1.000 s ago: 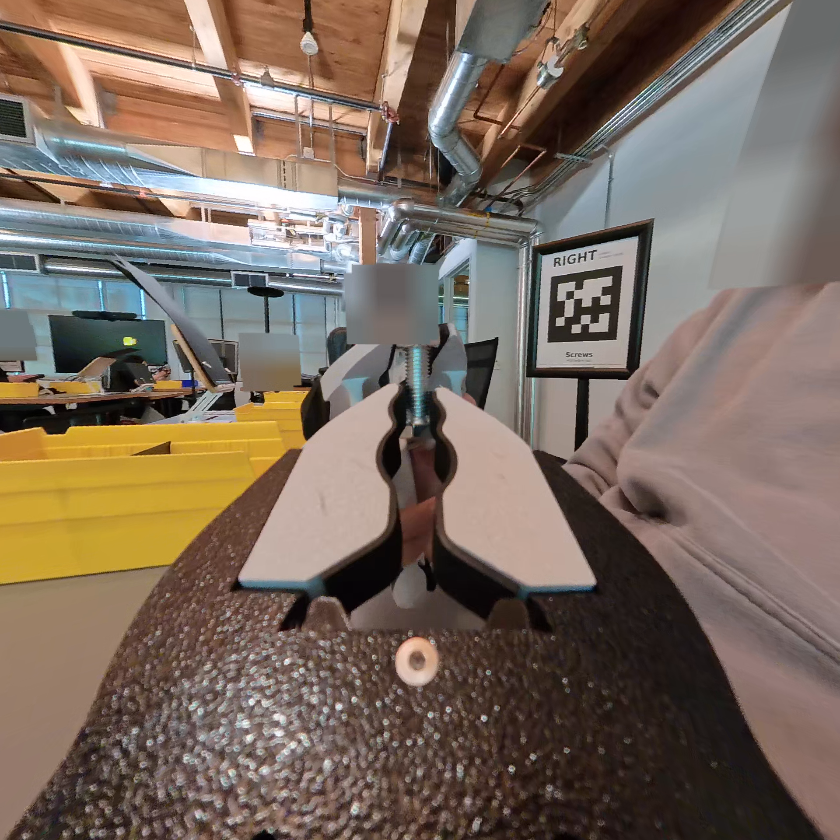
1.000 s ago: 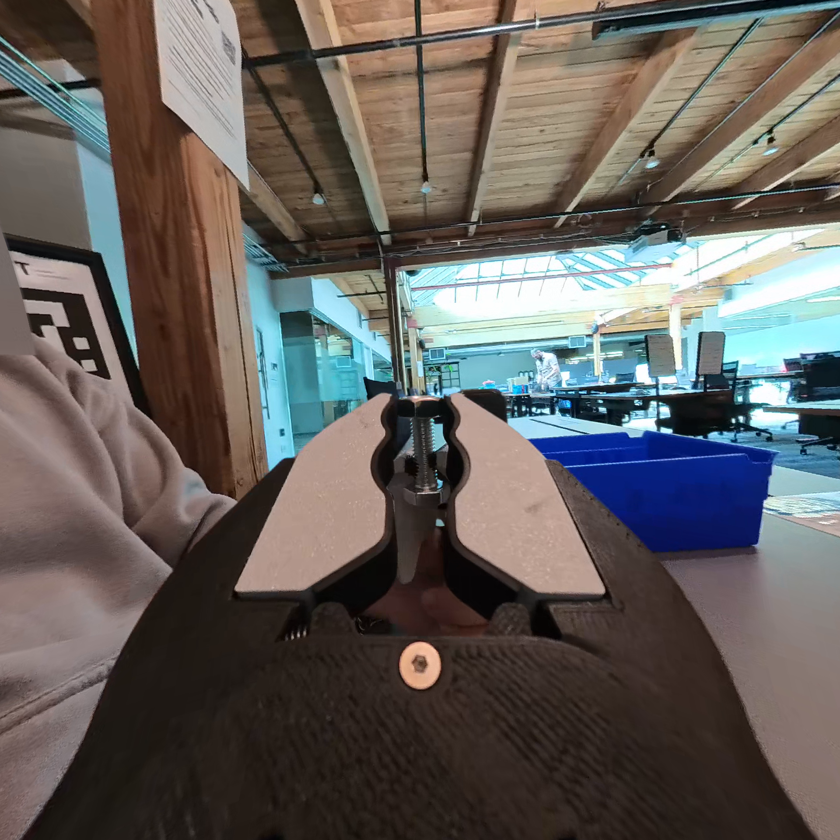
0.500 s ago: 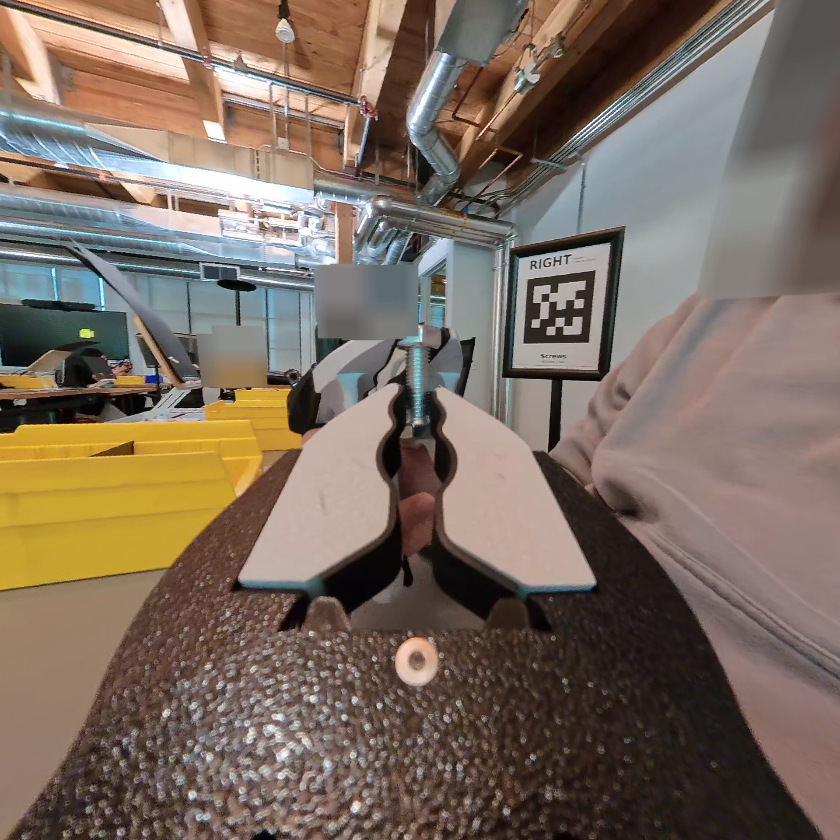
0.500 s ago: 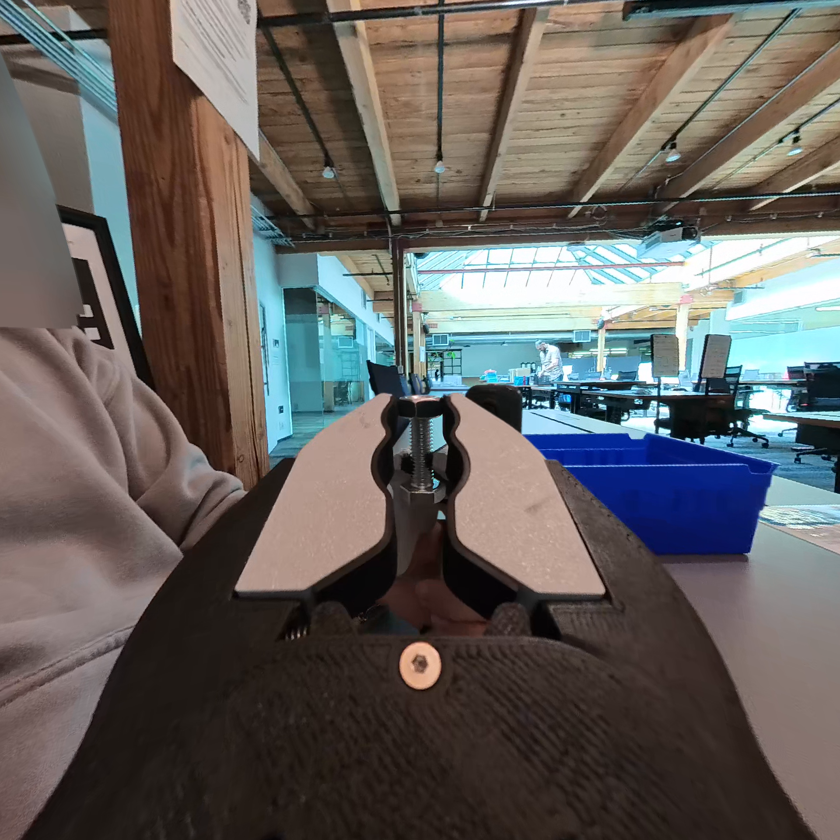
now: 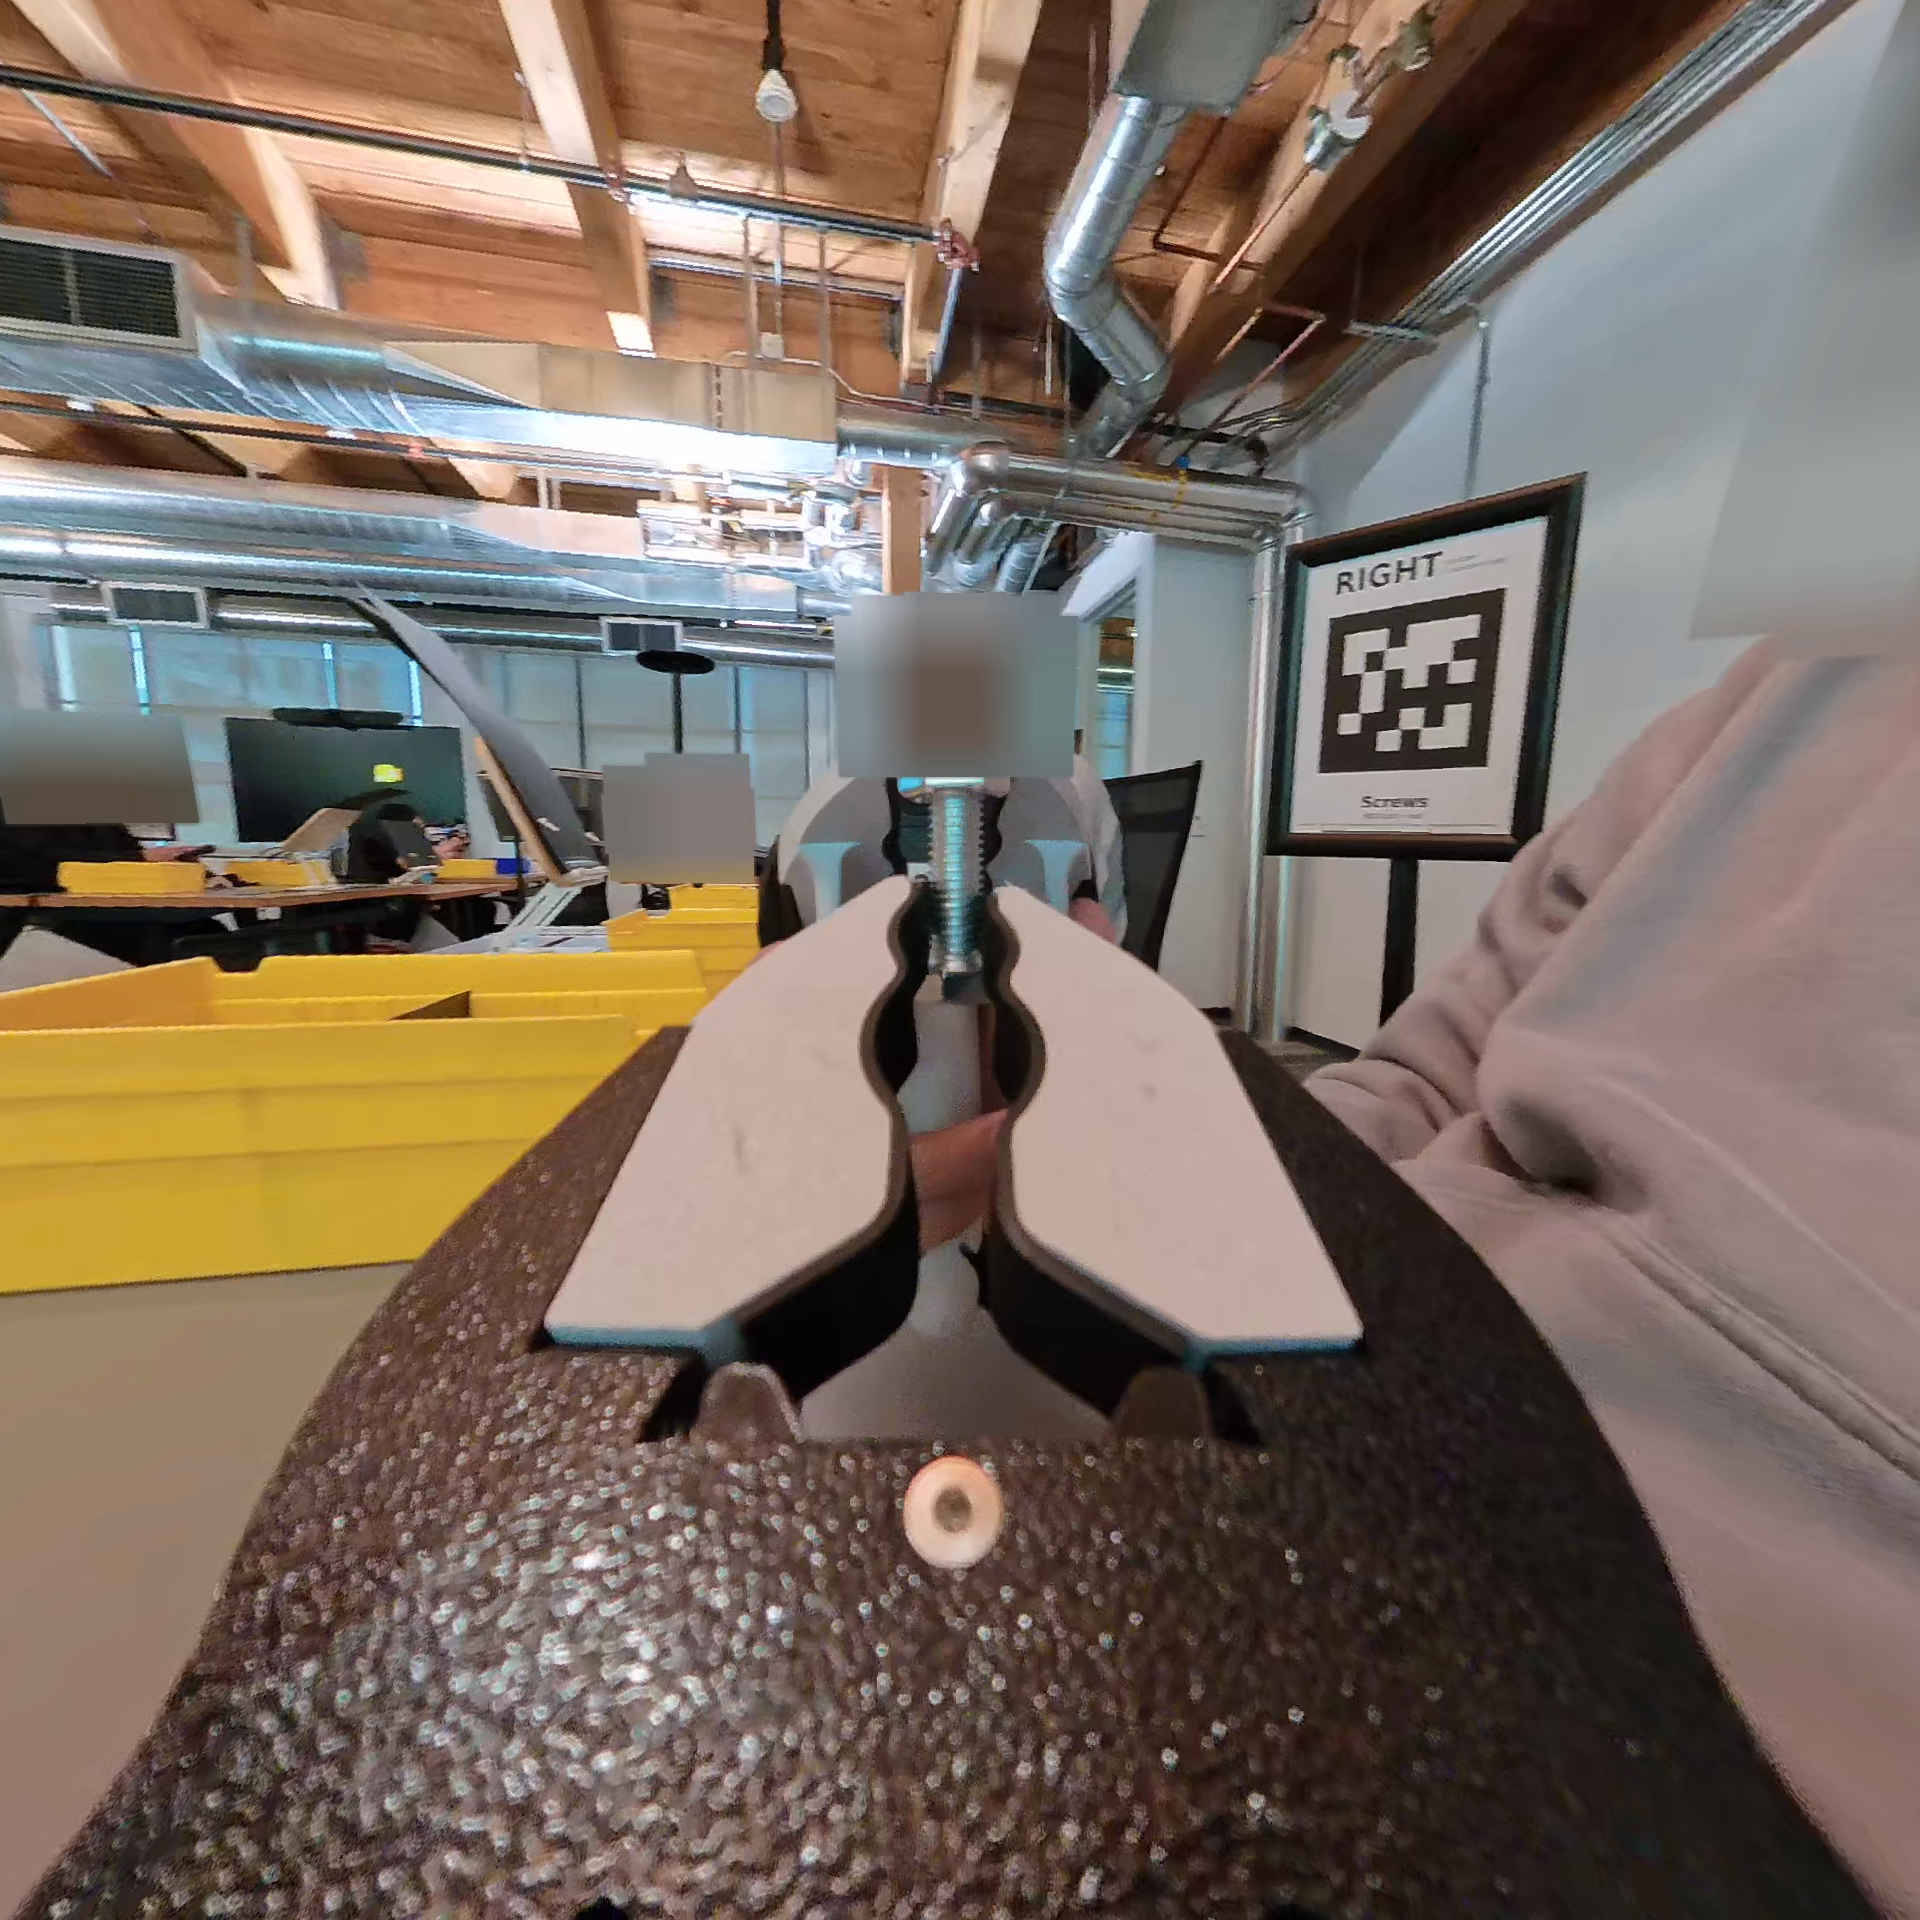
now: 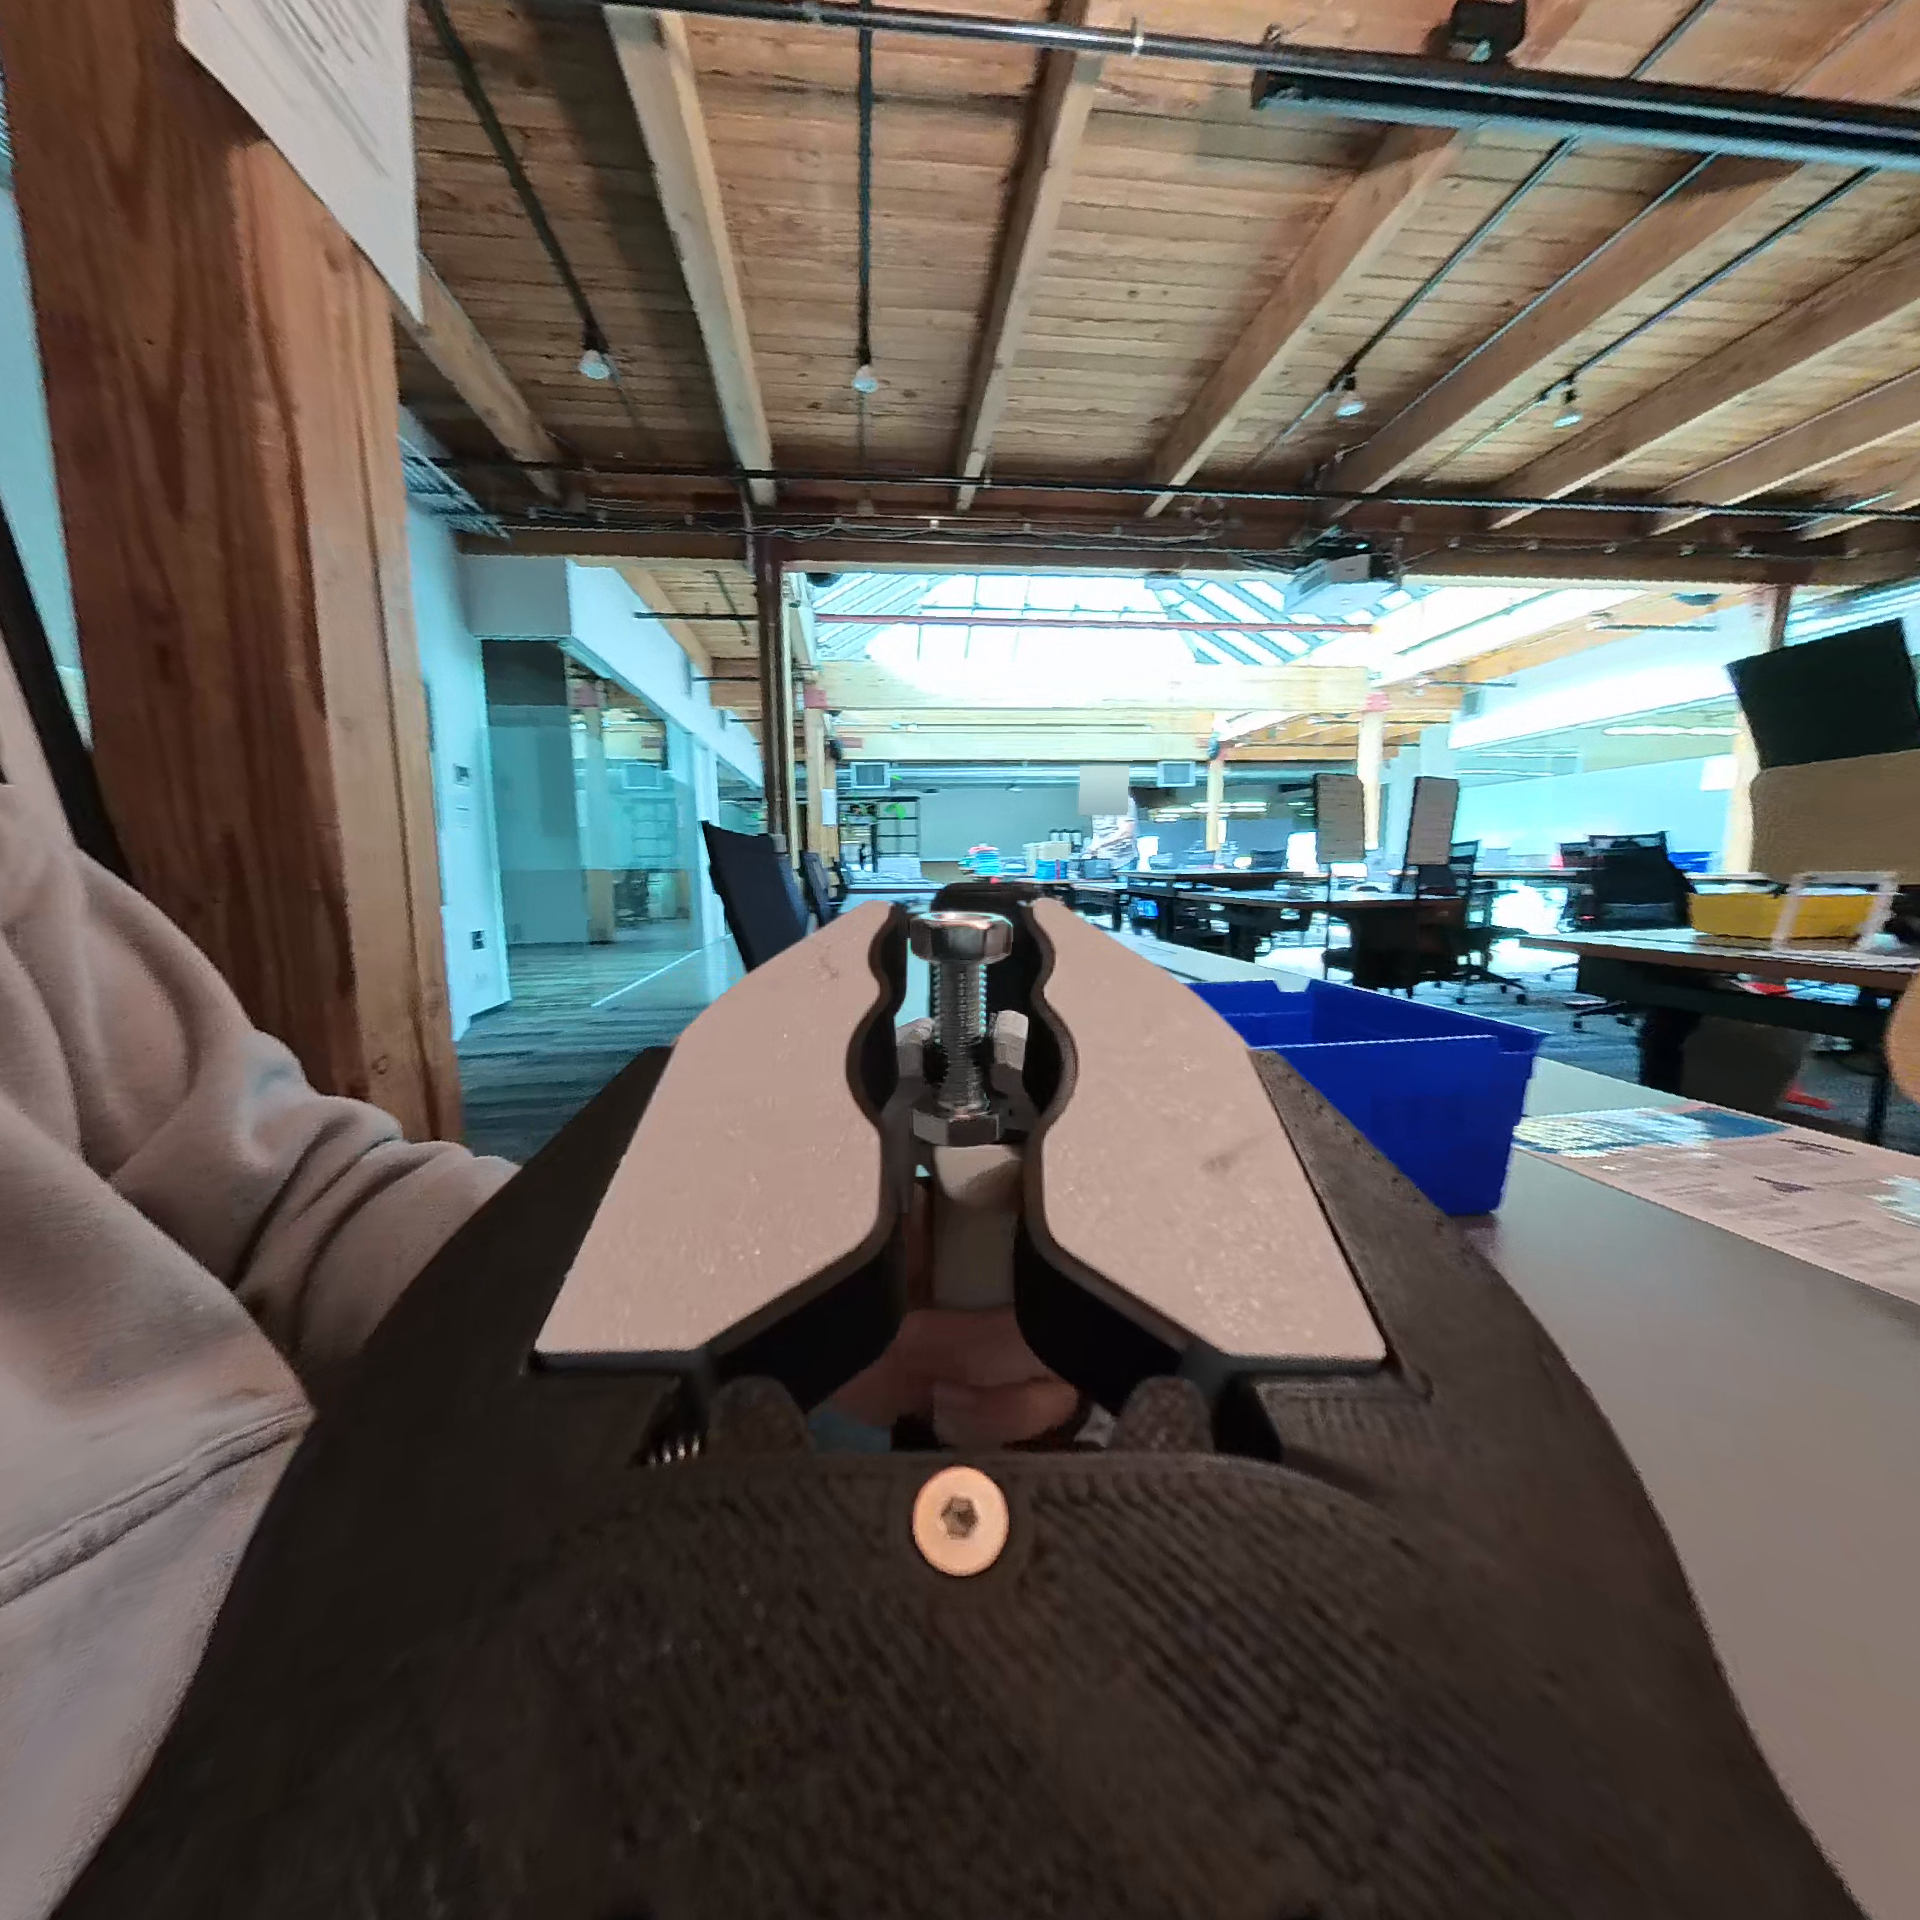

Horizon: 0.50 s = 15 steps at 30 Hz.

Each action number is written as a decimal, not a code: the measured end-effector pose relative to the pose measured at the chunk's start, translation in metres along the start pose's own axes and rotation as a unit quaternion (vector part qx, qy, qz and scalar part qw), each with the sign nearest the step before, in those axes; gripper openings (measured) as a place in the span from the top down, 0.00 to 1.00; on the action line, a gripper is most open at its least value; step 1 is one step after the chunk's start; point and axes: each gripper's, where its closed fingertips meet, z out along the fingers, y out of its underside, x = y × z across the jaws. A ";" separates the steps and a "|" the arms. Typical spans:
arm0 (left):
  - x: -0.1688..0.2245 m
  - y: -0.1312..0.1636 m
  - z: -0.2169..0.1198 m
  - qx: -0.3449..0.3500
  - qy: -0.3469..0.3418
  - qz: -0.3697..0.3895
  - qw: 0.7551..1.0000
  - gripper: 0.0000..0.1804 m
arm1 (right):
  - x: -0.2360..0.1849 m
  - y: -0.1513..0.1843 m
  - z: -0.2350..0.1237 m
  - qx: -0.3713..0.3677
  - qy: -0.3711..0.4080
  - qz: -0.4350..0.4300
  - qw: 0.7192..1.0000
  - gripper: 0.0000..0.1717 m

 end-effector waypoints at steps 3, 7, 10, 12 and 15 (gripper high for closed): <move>-0.014 -0.001 -0.005 0.001 -0.052 0.017 0.999 0.96 | 0.010 -0.001 -0.001 -0.006 0.049 -0.035 0.998 0.78; -0.026 -0.003 -0.012 0.001 -0.102 0.033 0.994 0.95 | 0.029 0.004 0.002 -0.041 0.152 -0.107 0.982 0.74; -0.030 -0.001 -0.013 -0.008 -0.120 0.042 0.992 0.95 | 0.033 0.009 0.005 -0.060 0.180 -0.125 0.974 0.76; -0.030 0.001 -0.013 -0.015 -0.123 0.049 0.991 0.95 | 0.035 0.014 0.006 -0.076 0.191 -0.127 0.970 0.78; -0.030 0.003 -0.011 -0.023 -0.124 0.055 0.990 0.96 | 0.033 0.016 0.009 -0.079 0.186 -0.128 0.971 0.90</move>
